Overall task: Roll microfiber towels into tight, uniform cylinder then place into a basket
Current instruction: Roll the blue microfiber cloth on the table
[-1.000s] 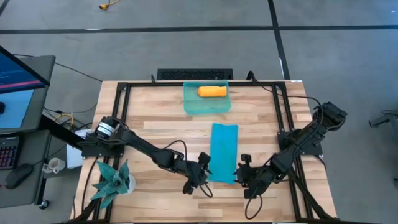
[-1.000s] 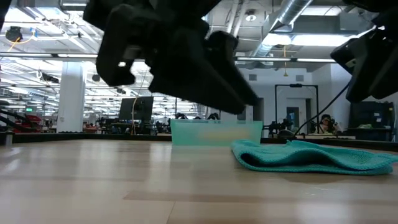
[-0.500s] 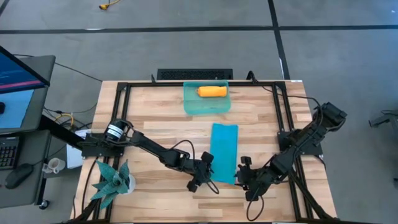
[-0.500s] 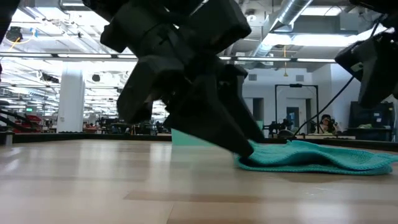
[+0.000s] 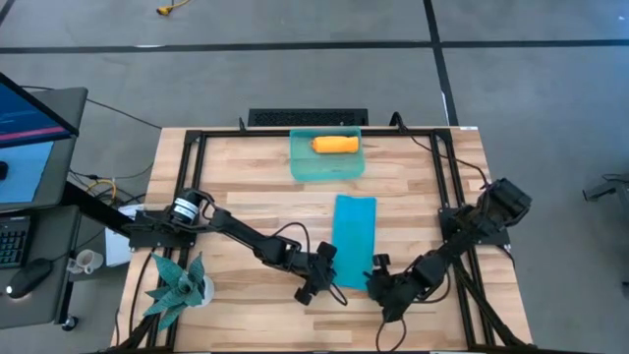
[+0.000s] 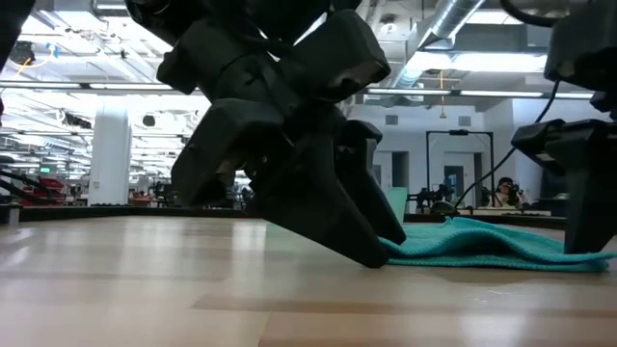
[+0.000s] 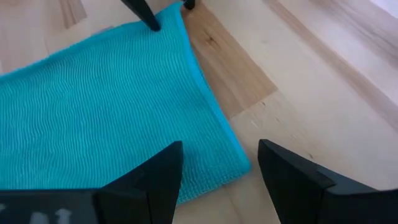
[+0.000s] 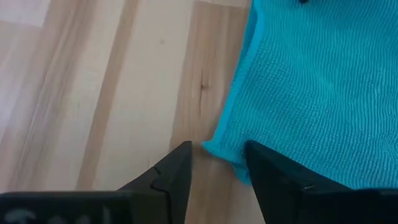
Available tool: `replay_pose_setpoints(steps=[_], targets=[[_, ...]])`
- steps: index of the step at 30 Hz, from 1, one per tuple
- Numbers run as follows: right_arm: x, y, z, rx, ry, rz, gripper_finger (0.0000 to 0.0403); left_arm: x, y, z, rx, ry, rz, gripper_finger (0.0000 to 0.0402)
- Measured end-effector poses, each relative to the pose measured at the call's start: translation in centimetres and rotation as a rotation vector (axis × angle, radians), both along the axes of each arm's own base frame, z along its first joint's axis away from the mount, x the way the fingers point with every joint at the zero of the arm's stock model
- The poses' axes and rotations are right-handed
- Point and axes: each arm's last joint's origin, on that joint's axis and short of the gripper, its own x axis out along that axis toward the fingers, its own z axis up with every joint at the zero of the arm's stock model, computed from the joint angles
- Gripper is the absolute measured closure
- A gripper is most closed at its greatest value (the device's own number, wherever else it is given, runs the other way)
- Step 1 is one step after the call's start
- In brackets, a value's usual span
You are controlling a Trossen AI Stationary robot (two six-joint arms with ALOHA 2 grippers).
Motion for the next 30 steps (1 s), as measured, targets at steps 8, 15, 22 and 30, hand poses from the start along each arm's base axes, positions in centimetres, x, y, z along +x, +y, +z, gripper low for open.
replay_pose_setpoints(steps=[8, 15, 22, 30], targets=[[0.6, -0.6, 0.1, -0.006, 0.047, -0.03, 0.0228, 0.3, 0.8, -0.3, -0.042, 0.017, 0.044, 0.0205], [1.3, -1.5, 0.0, -0.007, 0.053, -0.067, 0.026, 0.3, 0.8, -0.4, -0.045, 0.019, 0.035, 0.0278], [1.7, -2.2, 0.0, -0.03, 0.047, -0.084, 0.0343, 0.3, 0.9, -0.4, -0.032, 0.018, 0.029, 0.0348], [1.7, -2.3, -0.1, -0.065, 0.034, -0.06, 0.039, 0.1, 1.1, -0.4, 0.013, 0.031, 0.031, 0.0387]])
